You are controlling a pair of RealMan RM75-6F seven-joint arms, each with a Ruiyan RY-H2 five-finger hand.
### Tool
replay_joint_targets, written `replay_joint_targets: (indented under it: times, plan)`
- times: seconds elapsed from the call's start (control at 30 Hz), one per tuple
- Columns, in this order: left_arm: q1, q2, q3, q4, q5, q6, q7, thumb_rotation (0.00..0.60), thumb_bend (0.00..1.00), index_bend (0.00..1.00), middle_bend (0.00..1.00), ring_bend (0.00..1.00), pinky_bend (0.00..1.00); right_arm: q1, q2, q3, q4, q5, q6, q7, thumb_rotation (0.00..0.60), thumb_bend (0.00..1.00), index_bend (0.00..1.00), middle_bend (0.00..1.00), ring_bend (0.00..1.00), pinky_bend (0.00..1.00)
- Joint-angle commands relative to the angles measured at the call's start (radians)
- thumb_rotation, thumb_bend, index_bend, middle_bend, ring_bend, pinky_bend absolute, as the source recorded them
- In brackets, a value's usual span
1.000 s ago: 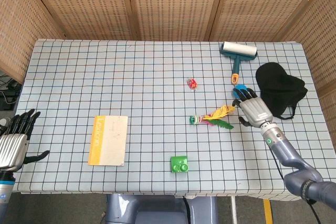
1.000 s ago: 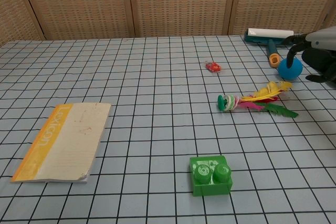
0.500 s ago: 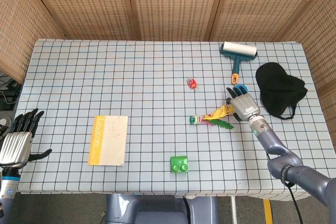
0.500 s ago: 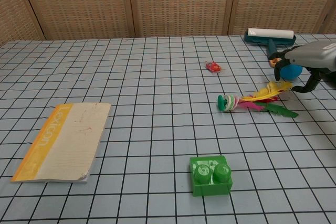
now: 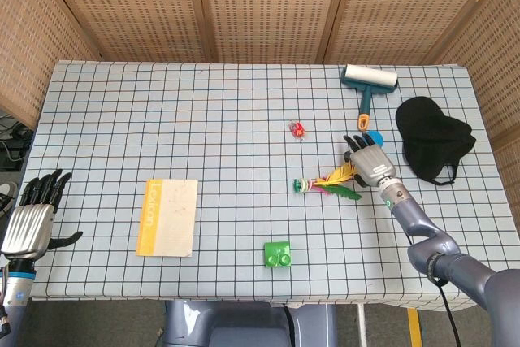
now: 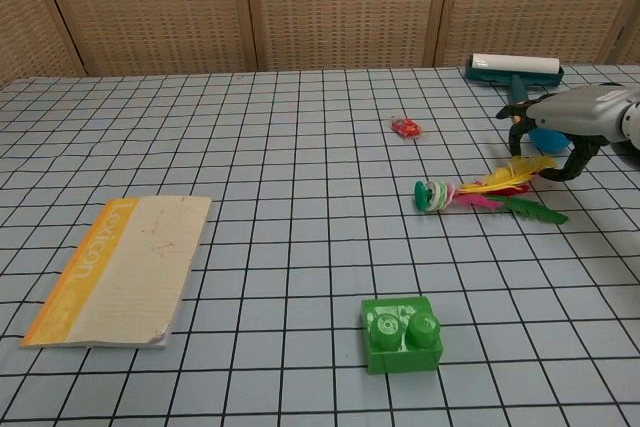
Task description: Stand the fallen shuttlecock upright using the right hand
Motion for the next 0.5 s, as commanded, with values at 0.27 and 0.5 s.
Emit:
replay_joint_targets:
  times: [0.27,0.5]
  plan:
    - [-0.002,-0.001,0.001,0.001,-0.002,0.0,0.001,0.6,0.0,0.0,0.0,0.0,0.0,0.007,-0.008,-0.012,0.016,-0.016,0.007,0.017,0.6,0.59,0.66,0.0,0.0,0.0]
    - [0.0,0.001,0.003,-0.001,0.002,0.004,-0.005,0.6,0.0,0.0,0.0,0.0,0.0,0.0,0.013,-0.01,-0.021,-0.027,0.051,0.018,0.6,0.63,0.76,0.0,0.0,0.0]
